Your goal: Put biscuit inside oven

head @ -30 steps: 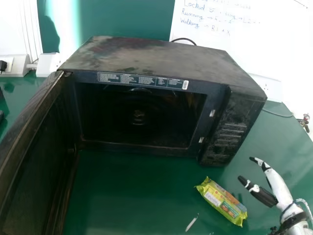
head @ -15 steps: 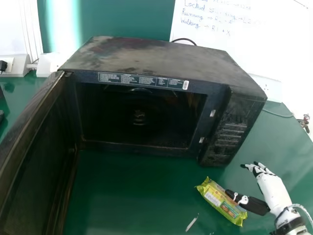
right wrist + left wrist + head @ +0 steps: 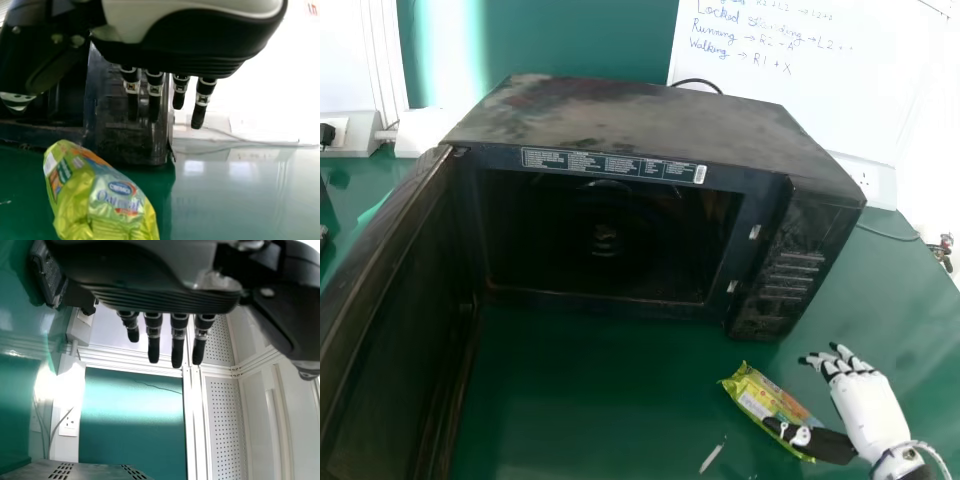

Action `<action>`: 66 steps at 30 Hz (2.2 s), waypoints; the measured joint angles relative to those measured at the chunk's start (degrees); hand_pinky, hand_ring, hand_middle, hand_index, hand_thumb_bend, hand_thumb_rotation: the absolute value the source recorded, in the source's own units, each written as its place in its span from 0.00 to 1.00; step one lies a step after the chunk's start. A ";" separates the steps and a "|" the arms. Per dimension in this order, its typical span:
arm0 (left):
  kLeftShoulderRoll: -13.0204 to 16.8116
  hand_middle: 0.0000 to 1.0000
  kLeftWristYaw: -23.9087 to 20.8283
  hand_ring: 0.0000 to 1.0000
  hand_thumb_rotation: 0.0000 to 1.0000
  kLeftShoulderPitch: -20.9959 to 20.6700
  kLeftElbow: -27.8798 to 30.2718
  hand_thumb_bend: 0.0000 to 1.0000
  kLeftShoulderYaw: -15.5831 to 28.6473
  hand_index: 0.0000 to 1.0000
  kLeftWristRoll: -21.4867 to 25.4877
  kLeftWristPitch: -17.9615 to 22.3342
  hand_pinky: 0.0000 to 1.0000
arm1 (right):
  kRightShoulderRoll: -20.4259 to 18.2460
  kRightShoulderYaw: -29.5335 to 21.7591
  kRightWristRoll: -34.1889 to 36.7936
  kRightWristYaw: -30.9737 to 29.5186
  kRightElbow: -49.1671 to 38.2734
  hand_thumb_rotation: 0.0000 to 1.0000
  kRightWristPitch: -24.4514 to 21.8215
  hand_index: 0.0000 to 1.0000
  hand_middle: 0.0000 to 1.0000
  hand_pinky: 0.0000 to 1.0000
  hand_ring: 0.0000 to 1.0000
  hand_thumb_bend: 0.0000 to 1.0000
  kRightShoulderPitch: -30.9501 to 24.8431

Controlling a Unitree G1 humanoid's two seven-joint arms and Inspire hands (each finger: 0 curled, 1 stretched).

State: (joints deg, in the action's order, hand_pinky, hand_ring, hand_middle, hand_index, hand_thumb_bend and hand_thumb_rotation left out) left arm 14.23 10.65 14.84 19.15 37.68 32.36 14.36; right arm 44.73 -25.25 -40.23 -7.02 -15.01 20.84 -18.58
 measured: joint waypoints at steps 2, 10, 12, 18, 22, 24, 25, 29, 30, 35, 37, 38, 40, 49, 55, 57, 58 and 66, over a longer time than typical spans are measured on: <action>-0.01 0.91 0.00 0.91 1.00 0.06 0.02 1.00 0.00 0.91 -0.14 0.00 1.00 | -0.30 0.05 -1.33 0.86 -0.38 0.62 0.30 0.89 0.91 0.83 0.88 1.00 -0.87; -0.23 0.91 -0.37 0.91 1.00 0.20 0.82 1.00 -0.01 0.91 -0.34 0.00 1.00 | -1.69 0.22 -3.05 1.32 -4.15 0.59 -0.47 0.88 0.91 0.84 0.88 1.00 -3.35; -0.26 0.91 -0.38 0.92 1.00 0.30 0.99 1.00 -0.01 0.92 -0.60 0.00 1.00 | -1.75 0.27 -3.06 1.17 -4.55 0.60 -0.53 0.89 0.91 0.85 0.88 0.99 -3.56; -0.59 0.91 -0.43 0.91 1.00 0.67 1.12 1.00 -0.01 0.90 -0.76 0.01 1.00 | -1.72 0.40 -3.22 -0.35 -5.93 0.60 -0.87 0.88 0.90 0.84 0.87 1.00 -4.35; -0.62 0.91 -0.09 0.91 1.00 0.76 1.12 1.00 -0.01 0.90 -0.77 0.21 1.00 | -1.15 0.40 -4.39 -1.82 -6.13 0.59 -1.69 0.88 0.90 0.84 0.87 0.99 -4.30; -0.65 0.91 0.07 0.91 1.00 0.83 1.12 1.00 -0.01 0.90 -0.77 0.28 1.00 | -0.76 0.48 -4.52 -2.51 -6.11 0.58 -1.95 0.88 0.91 0.85 0.88 0.98 -4.14; -0.70 0.91 0.16 0.91 1.00 0.85 1.12 1.00 -0.01 0.90 -0.76 0.29 1.00 | -0.29 0.64 -4.65 -3.05 -6.02 0.58 -2.27 0.88 0.91 0.85 0.88 0.98 -3.87; -1.09 0.91 0.22 0.91 1.00 1.22 1.61 1.00 -0.02 0.90 -0.82 0.34 1.00 | 0.90 1.26 -5.45 -3.59 -4.66 0.58 -2.67 0.87 0.90 0.83 0.87 0.99 -2.28; -1.20 0.91 0.22 0.91 1.00 1.34 1.75 1.00 -0.03 0.90 -0.86 0.35 1.00 | 1.08 1.55 -5.66 -3.59 -4.06 0.58 -2.74 0.87 0.90 0.83 0.87 0.98 -1.99; -1.51 0.91 -0.07 0.91 1.00 1.71 2.53 1.00 -0.03 0.91 -1.63 0.36 0.99 | 1.74 3.44 -6.77 -2.51 -0.31 0.57 -2.56 0.87 0.90 0.83 0.87 0.97 -0.06; -1.53 0.91 -0.08 0.91 1.00 1.80 2.84 1.00 -0.03 0.91 -1.86 0.37 1.00 | 2.22 4.20 -7.27 -1.52 1.49 0.57 -2.55 0.88 0.90 0.84 0.88 0.97 0.49; -1.53 0.91 -0.07 0.91 1.00 1.83 2.86 1.00 -0.03 0.91 -1.86 0.37 1.00 | 2.31 4.51 -7.48 -1.23 2.05 0.58 -2.54 0.88 0.90 0.84 0.88 0.96 0.80; -1.54 0.91 0.03 0.91 1.00 1.83 2.86 1.00 -0.03 0.91 -1.87 0.40 1.00 | 2.63 5.31 -8.32 -0.41 3.45 0.58 -2.74 0.89 0.91 0.86 0.89 0.96 1.64; -1.96 0.91 -0.21 0.91 1.00 2.11 3.11 1.00 -0.03 0.90 -2.09 0.47 0.99 | 3.67 8.49 -10.41 1.42 6.98 0.59 -3.84 0.90 0.92 0.88 0.90 0.95 4.32; -2.02 0.91 -0.19 0.91 1.00 2.50 3.27 1.00 -0.03 0.91 -2.39 0.54 0.99 | 5.61 10.51 -12.10 1.66 8.70 0.61 -4.88 0.91 0.93 0.88 0.90 0.94 6.51; -2.05 0.91 -0.23 0.91 1.00 2.57 3.35 1.00 -0.03 0.90 -2.44 0.60 0.99 | 6.08 11.32 -12.44 1.89 9.36 0.61 -5.19 0.90 0.93 0.88 0.90 0.94 6.94; -2.11 0.91 -0.33 0.91 1.00 2.61 3.41 1.00 -0.03 0.90 -2.48 0.62 0.99 | 6.38 11.84 -12.85 2.09 9.56 0.62 -5.42 0.90 0.93 0.88 0.90 0.94 7.21; -2.46 0.92 -0.45 0.91 1.00 2.85 4.37 1.00 -0.06 0.90 -2.64 0.75 0.99 | 7.20 14.07 -14.57 -0.06 8.22 0.61 -8.52 0.89 0.92 0.88 0.90 0.93 8.27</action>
State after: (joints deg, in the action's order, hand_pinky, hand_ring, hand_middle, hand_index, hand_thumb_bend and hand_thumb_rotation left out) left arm 11.77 10.20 17.69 23.52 37.63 29.72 15.11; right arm 51.93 -11.18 -54.79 -7.08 -6.79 12.32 -10.32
